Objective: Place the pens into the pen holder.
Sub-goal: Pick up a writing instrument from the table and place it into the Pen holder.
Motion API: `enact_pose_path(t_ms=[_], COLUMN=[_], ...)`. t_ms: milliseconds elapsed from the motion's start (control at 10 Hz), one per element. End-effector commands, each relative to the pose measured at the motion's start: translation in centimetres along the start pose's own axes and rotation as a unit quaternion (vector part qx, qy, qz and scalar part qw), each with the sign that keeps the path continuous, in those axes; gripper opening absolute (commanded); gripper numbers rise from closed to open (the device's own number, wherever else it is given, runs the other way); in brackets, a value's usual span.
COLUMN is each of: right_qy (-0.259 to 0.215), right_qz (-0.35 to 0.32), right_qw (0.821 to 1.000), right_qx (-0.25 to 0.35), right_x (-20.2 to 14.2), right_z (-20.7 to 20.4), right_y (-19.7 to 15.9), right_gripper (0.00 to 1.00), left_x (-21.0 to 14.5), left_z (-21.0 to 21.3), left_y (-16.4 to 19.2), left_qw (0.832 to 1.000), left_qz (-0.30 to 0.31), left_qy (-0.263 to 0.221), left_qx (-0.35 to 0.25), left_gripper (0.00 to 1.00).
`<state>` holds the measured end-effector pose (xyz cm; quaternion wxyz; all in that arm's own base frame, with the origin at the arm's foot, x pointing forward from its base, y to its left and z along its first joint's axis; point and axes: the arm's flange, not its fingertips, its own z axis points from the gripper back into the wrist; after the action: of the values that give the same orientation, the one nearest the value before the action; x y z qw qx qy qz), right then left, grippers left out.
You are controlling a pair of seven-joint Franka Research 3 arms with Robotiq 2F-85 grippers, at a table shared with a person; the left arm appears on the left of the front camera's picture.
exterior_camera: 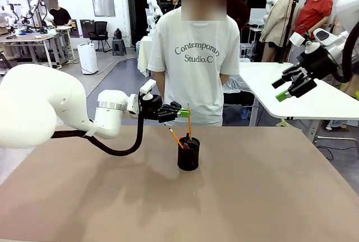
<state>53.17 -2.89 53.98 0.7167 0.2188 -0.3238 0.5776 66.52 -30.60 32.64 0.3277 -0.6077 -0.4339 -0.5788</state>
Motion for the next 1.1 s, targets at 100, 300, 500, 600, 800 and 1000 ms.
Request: enact_pose_path(t_ms=[100, 300, 500, 600, 800, 1000], right_qy=[0.008, 0.008, 0.008, 0.008, 0.008, 0.008], right_qz=[-0.01, -0.01, -0.01, -0.01, -0.01, -0.01], right_qw=[1.0, 1.0, 1.0, 1.0, 1.0, 1.0], right_qx=[0.001, 0.001, 0.001, 0.001, 0.001, 0.001], right_x=[0.32, 0.32, 0.32, 0.32, 0.32, 0.32], right_z=[0.1, 0.1, 0.1, 0.1, 0.1, 0.1], right_y=[0.31, 0.31, 0.31, 0.31, 0.31, 0.31], right_gripper=[1.0, 1.0, 1.0, 1.0, 1.0, 1.0], left_x=[-0.31, -0.79, -0.91, -0.88, -0.86, -0.8], left_z=[-0.1, -0.56, -0.69, -0.62, -0.71, -0.65], left_y=[1.82, 1.98, 1.92, 2.03, 1.94, 1.97], left_qw=[0.999, 0.999, 0.999, 0.999, 0.999, 0.999], left_qz=[0.014, 0.02, 0.022, 0.024, 0.025, 0.024], left_qy=[-0.004, -0.004, -0.004, -0.006, -0.008, -0.008], left_qx=[-0.029, -0.034, -0.044, -0.044, -0.043, -0.045], left_gripper=[0.0, 0.0, 0.12, 0.32, 0.71, 1.0])
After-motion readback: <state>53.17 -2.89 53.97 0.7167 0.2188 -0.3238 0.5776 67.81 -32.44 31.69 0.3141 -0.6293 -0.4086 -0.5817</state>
